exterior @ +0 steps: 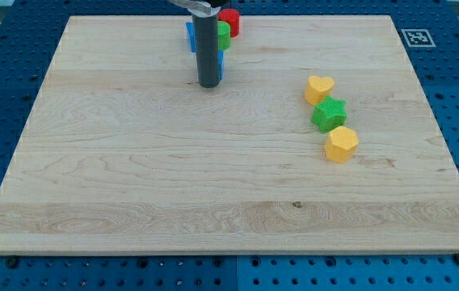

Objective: Move your arm closer to yellow hexagon

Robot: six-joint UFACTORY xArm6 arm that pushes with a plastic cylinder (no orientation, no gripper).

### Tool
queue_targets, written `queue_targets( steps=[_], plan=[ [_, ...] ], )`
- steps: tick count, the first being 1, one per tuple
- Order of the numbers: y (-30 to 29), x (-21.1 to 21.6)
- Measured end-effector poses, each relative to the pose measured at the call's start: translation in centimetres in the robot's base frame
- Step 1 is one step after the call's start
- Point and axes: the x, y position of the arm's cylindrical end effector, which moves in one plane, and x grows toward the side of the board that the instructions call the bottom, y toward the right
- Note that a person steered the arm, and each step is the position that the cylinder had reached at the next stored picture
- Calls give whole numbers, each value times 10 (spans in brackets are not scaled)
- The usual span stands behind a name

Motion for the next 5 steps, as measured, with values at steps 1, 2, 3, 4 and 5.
queue_targets(
  steps=[1, 2, 3, 4, 5],
  plan=[
    [4, -4],
    [15, -18],
    [20, -34],
    [20, -44],
    [28, -10]
  ],
)
